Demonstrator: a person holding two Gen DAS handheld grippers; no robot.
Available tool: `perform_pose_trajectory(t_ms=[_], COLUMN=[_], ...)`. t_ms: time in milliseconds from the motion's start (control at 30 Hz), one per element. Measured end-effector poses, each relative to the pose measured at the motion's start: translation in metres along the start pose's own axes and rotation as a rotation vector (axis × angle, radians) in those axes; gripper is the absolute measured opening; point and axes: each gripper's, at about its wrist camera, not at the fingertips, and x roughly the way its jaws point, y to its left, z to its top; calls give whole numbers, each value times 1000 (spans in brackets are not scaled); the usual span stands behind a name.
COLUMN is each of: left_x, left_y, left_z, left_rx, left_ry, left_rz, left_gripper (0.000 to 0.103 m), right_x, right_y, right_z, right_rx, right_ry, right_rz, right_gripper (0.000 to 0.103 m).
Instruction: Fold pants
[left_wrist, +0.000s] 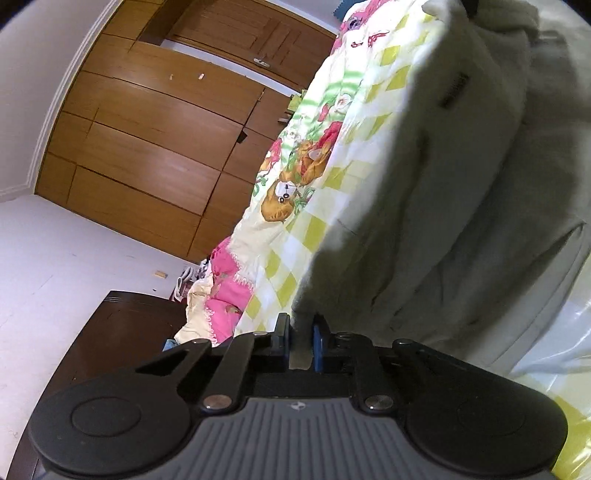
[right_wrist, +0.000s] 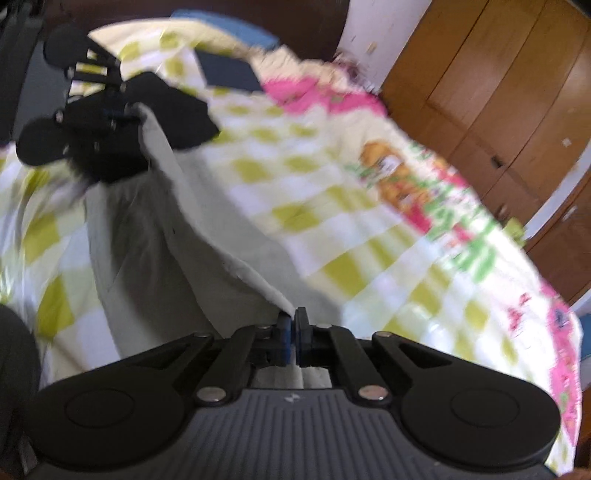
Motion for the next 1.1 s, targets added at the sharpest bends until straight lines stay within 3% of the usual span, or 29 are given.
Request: perform_pose_trajectory(t_ms=[67,167,233,300,367,567,667,833,1000,1100], left_x=[6,7,-2,-11,-19,-44,-50,-57,-49,-40], left_y=[-21,-68,-78,-66,-54,-26,-21,-31,-58,-75], left_z=[-11,-31,-35,-33,-32,-17,2,58,131,168], left_rx=[26,155,194,129,79,-83,-132,-187,-271,-328], left_ry=[42,106,105,124,138,157,135,3,-122,-171], left_rz=[-55,-121,-101,-135,-151,-195,-194,-247,-383,-455], left_gripper=[29,29,26,30,36,36,36,37,37,37], right_x=[13,41,40,31,18,-8,-4,24,62,92], right_y=[20,59,71,61,42,-22,-63,-128,-191,-220], right_z=[-17,-46,-53,-49,-45,-57,-77,-111,-120,-118], right_rx=[-17,-95,-116,-55,17,255,405,632,784,807], right_ry=[59,191,183,166,143,136,175,215,214,247], right_rz=[53,121,106,125,120,78,3,-111,-141,-154], right_gripper=[1,2,8,13,30,33,33,34,33,34])
